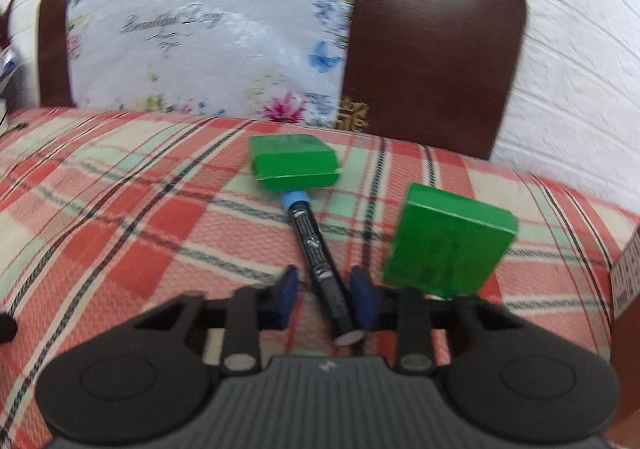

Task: Organize objects
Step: 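Grasp the blue-capped black marker with the right gripper, then hold the marker up with the right gripper while the left gripper grasps it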

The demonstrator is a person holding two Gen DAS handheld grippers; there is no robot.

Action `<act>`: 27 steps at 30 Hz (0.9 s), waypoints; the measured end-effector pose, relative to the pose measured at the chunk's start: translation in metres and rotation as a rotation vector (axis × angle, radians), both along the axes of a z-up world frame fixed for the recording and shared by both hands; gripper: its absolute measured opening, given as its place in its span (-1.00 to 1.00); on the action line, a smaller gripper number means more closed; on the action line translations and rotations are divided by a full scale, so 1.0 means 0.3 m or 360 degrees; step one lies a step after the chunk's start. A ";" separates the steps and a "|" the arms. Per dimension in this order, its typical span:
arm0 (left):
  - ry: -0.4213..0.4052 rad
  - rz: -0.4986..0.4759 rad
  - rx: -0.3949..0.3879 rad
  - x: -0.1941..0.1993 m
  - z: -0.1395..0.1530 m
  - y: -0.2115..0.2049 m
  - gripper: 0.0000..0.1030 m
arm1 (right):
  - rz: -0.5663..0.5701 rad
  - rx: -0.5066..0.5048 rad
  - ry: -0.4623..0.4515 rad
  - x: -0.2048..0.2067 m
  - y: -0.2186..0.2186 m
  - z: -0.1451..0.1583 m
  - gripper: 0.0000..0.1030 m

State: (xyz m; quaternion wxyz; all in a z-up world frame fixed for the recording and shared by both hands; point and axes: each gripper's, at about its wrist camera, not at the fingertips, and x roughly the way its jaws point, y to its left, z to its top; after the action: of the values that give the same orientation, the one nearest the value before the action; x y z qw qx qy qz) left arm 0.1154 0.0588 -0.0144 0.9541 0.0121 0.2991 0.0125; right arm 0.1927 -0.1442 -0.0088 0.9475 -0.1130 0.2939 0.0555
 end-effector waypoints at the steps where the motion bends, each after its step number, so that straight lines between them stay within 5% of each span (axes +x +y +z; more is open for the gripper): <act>1: 0.0000 0.0000 0.0001 0.000 0.000 0.000 0.66 | 0.0007 -0.0024 -0.0006 -0.007 0.008 0.001 -0.65; 8: -0.0001 0.0000 0.0000 -0.001 0.000 0.001 0.66 | 0.0035 0.0095 0.0032 -0.097 0.004 0.013 -0.65; 15: -0.0002 0.0000 0.0002 -0.002 0.001 0.000 0.66 | 0.0155 0.0255 0.0111 -0.338 0.000 0.022 -0.65; 21: -0.0002 0.0000 0.0003 -0.004 0.000 -0.001 0.66 | 0.0281 0.0245 0.0101 -0.553 0.033 0.028 -0.65; 27: 0.0000 0.0003 0.0009 -0.005 0.002 0.001 0.66 | 0.0293 0.0235 0.0074 -0.571 0.039 0.024 -0.60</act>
State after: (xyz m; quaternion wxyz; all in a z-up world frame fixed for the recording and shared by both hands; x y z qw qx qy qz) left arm 0.1139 0.0593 -0.0137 0.9541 0.0145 0.2989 0.0144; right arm 0.0213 -0.1326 -0.0017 0.9371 -0.0680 0.2991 0.1663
